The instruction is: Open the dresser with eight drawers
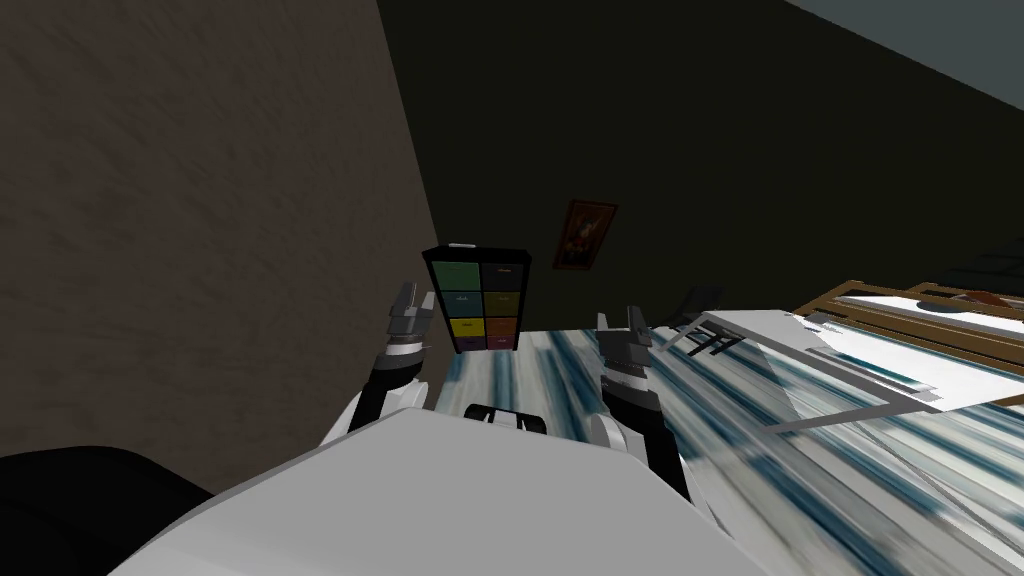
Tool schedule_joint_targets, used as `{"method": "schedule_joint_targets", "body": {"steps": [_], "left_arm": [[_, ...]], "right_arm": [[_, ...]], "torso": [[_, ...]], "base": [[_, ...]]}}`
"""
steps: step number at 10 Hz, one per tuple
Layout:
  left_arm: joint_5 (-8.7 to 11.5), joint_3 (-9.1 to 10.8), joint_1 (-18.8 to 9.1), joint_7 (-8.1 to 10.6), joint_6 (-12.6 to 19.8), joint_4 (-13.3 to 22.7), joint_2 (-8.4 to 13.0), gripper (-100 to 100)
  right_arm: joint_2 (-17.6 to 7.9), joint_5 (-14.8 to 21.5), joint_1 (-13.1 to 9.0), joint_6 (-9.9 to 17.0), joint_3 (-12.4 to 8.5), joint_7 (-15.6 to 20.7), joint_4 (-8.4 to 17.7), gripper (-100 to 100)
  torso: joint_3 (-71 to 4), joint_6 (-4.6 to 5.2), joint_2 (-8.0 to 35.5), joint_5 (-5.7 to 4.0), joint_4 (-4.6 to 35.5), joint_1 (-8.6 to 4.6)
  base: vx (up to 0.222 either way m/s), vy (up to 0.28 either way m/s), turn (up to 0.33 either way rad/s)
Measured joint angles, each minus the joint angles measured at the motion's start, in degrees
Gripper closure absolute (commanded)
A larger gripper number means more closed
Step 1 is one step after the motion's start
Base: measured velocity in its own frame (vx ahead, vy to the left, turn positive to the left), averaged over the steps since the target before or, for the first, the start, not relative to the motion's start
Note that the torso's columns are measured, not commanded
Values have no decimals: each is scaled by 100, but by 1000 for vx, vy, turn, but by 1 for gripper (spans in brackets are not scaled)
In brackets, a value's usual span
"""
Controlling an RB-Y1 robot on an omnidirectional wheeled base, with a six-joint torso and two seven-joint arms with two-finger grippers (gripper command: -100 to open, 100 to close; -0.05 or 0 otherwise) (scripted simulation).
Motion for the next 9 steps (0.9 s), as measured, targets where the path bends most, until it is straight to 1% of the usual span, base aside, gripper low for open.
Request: {"method": "schedule_joint_targets", "body": {"steps": [1, 2, 3, 4, 6, 9], "left_arm": [[0, 0, 0, 0, 0, 0, 0, 0], [0, 0, 0, 0, 0, 0, 0, -100], [5, 7, -10, 3, 6, 24, 127, -100], [12, 15, -23, 7, 9, 67, 283, -100], [15, 9, -58, 1, -5, 208, 556, -100], [33, 17, -147, -9, -43, 542, 842, -100]], "right_arm": [[0, 0, 0, 0, 0, 0, 0, 0], [0, 0, 0, 0, 0, 0, 0, 0], [0, 0, 1, 0, 0, 0, 2, 0], [0, 0, 1, 1, 0, 0, 3, 0], [0, 0, 2, 1, 0, 0, 3, 0], [0, 0, 2, 1, 0, 0, 3, 0]], "torso": [[-846, 0, 423, 0, 423, 0], [-1692, 0, 846, 0, 846, 0], [-2089, 0, 1035, 0, 1034, -1], [-2205, 0, 1083, -1, 1088, -3], [-2235, 0, 1100, -1, 1109, -3], [-2232, 0, 1109, -1, 1113, -1]], "base": [[0, 0, 0], [20, -9, 0], [40, -18, 1], [44, -24, 1], [74, -27, 2], [100, -41, 2]]}}
